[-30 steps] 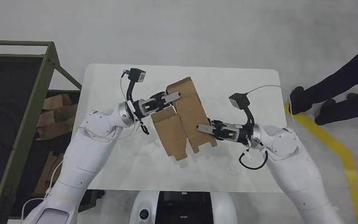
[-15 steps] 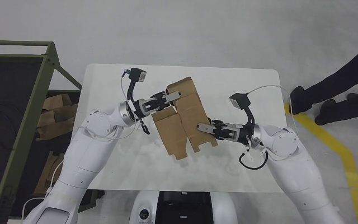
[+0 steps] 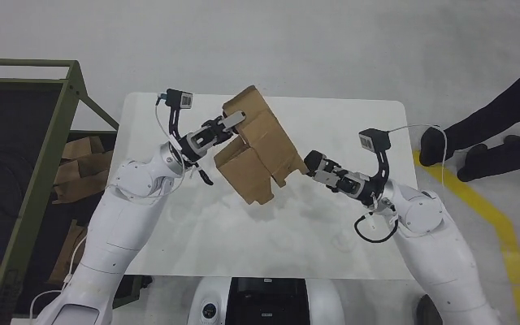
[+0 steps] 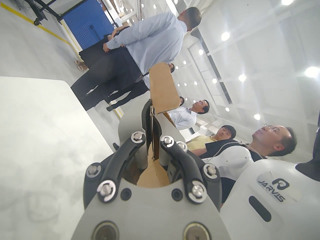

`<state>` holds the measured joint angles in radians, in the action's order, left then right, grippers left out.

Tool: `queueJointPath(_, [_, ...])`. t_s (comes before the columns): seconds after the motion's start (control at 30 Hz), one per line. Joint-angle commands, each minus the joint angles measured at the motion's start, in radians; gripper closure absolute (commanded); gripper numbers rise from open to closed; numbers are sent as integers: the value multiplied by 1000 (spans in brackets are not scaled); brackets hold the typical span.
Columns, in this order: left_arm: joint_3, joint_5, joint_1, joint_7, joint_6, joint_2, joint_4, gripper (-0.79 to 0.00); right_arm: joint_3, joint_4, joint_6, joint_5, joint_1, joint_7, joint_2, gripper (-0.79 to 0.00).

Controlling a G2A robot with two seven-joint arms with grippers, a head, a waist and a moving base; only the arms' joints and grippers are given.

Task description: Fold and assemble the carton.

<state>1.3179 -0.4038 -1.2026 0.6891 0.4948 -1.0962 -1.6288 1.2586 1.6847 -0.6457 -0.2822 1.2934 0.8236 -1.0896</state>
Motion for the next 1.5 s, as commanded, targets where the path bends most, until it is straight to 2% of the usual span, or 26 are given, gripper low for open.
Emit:
queueJointPath(0.0, [10, -25, -3, -24, -32, -1, 3, 0, 16, 7, -9, 6, 15, -22, 2, -785])
queueJointPath(0.13, [20, -28, -3, -35, -54, 0, 7, 0, 43, 16, 4, 34, 39, -61, 5, -785])
queueJointPath(0.57, [20, -28, -3, -35, -54, 0, 7, 0, 43, 16, 4, 34, 39, -61, 5, -785])
queueJointPath(0.73, [11, -24, -4, -137, -83, -9, -12, 0, 40, 26, 11, 38, 45, -80, 4, -785])
queueJointPath(1.13, [-51, 3, 4, -386, -80, -41, -27, 0, -33, 61, -19, 23, 69, -142, -9, -785])
queueJointPath(1.3, [-73, 18, 7, -451, -91, -53, -31, 0, -77, 59, -46, 33, 58, -182, -20, -785])
queueJointPath(1.47, [-85, 27, 9, -468, -93, -62, -31, 0, -99, 57, -55, 46, 46, -205, -26, -785])
